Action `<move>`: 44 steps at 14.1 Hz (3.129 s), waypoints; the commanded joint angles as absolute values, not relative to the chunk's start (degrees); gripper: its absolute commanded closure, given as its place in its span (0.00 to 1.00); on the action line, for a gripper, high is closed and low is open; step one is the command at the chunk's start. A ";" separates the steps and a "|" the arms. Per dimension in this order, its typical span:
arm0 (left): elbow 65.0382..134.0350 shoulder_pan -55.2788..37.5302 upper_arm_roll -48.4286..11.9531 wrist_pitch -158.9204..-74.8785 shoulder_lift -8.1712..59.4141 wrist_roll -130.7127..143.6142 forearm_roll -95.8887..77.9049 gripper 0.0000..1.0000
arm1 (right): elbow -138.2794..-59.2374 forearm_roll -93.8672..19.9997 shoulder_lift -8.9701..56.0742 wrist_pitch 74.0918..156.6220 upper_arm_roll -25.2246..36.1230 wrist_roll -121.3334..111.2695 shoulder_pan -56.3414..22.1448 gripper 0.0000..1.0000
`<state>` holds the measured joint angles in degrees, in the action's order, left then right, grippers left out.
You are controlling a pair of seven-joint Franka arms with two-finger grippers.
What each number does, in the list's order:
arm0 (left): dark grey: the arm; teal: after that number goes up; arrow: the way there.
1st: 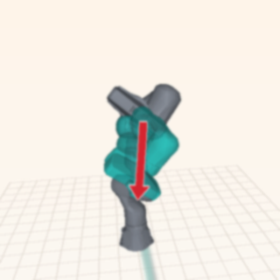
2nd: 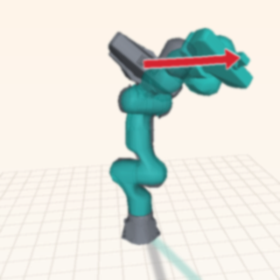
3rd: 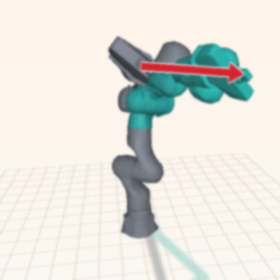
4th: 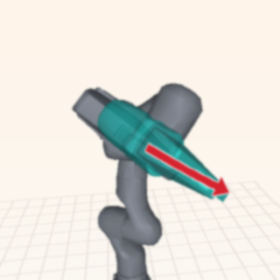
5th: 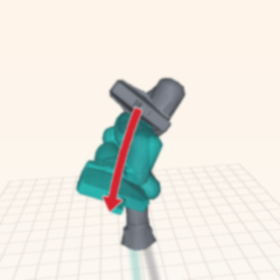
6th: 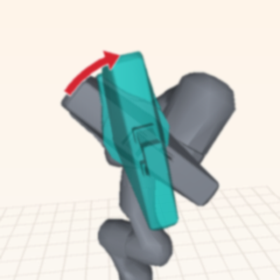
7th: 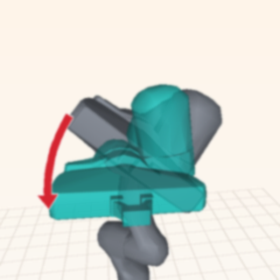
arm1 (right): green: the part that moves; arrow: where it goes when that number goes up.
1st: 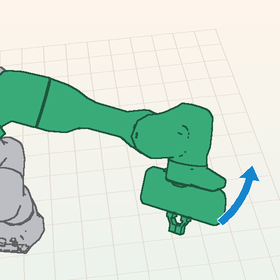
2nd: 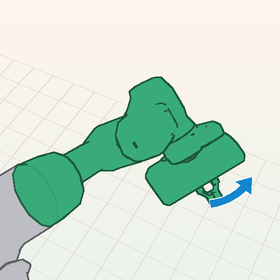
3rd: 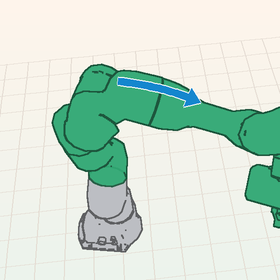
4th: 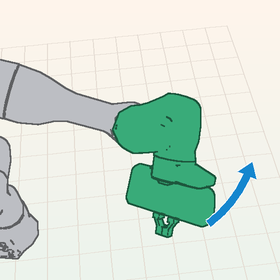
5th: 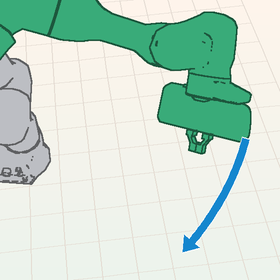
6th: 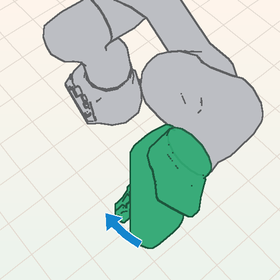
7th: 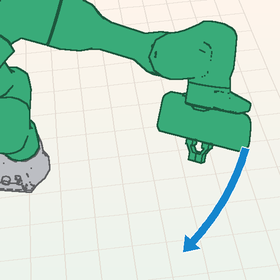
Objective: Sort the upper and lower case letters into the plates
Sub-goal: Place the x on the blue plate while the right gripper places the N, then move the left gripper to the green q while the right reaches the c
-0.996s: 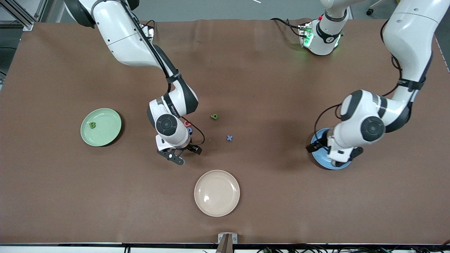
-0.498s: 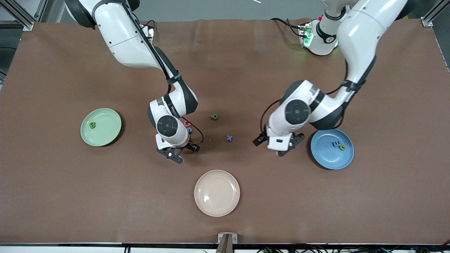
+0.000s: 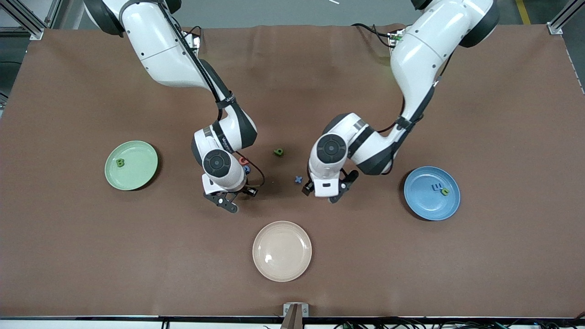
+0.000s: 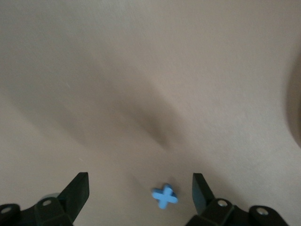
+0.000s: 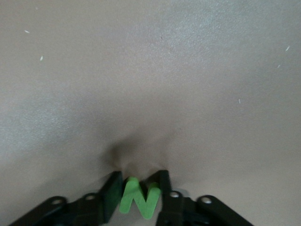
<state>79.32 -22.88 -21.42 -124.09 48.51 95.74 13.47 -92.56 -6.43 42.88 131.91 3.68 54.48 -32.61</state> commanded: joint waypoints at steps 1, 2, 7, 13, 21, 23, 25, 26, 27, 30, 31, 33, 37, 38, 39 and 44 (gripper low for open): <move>74.28 -24.87 -20.74 -126.20 51.76 99.83 13.54 0.20 | -94.22 -6.77 42.45 132.45 3.87 55.20 -32.96 0.78; 73.66 -25.57 -20.74 -126.30 52.38 101.24 13.54 0.25 | -94.22 -6.77 42.28 132.36 3.87 55.20 -32.96 0.83; 73.39 -26.63 -20.65 -128.32 55.02 113.09 13.54 0.33 | -94.74 -6.77 38.69 128.26 3.78 53.27 -31.65 0.92; 73.56 -29.88 -18.11 -128.32 55.99 116.63 13.54 0.35 | -107.73 -6.77 22.87 124.98 3.96 28.17 -22.43 0.94; 73.92 -30.76 -17.75 -128.32 56.25 116.46 14.32 0.93 | -123.73 -6.06 12.75 129.89 4.31 -4.44 -3.54 0.94; 74.00 -30.76 -16.27 -126.75 55.20 116.11 15.46 0.99 | -127.69 -6.06 12.31 134.80 4.31 -12.01 1.12 0.94; 74.09 -29.98 -15.38 -122.10 53.01 115.84 18.36 0.99 | -130.68 -6.15 12.39 137.97 4.31 -17.21 4.29 0.94; 74.18 -29.45 -15.12 -121.12 52.30 115.67 18.89 0.99 | -132.09 -6.15 12.39 139.21 4.31 -17.84 5.35 0.94; 75.05 -28.14 -15.12 -119.81 50.47 114.10 19.16 0.99 | -133.75 -6.15 12.39 140.35 4.31 -17.84 5.88 0.94; 80.92 -23.83 -15.03 -116.37 44.06 108.29 19.51 0.99 | -137.89 -6.15 12.74 144.48 4.31 -17.84 6.59 0.93; 84.17 -21.90 -15.20 -116.45 41.42 107.41 22.12 0.99 | -138.60 -6.15 12.83 145.19 4.31 -17.84 6.59 0.93; 90.67 -17.60 -15.91 -116.72 36.50 101.55 23.99 0.98 | -139.22 -6.15 12.92 145.55 4.31 -17.84 6.59 0.93; 104.02 -6.36 -18.01 -124.60 27.70 90.83 24.00 0.97 | -139.74 -6.15 13.45 147.74 4.31 -17.93 6.77 0.93; 107.11 -3.72 -18.19 -127.67 26.38 87.48 24.08 0.97 | -139.83 -6.15 13.71 147.83 4.31 -17.84 6.77 0.92; 109.84 -0.82 -18.28 -130.75 25.58 84.15 24.17 0.97 | -140.10 -6.15 13.80 147.83 4.22 -17.84 6.77 0.91; 115.05 7.99 -18.19 -137.72 27.41 70.68 24.52 0.83 | -140.27 -6.15 14.32 148.44 4.31 -17.84 6.77 0.90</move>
<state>112.91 6.34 -17.42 -136.27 27.74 72.98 23.34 -138.75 -6.34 14.98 146.86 5.31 -17.33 5.39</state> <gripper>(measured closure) 0.727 0.661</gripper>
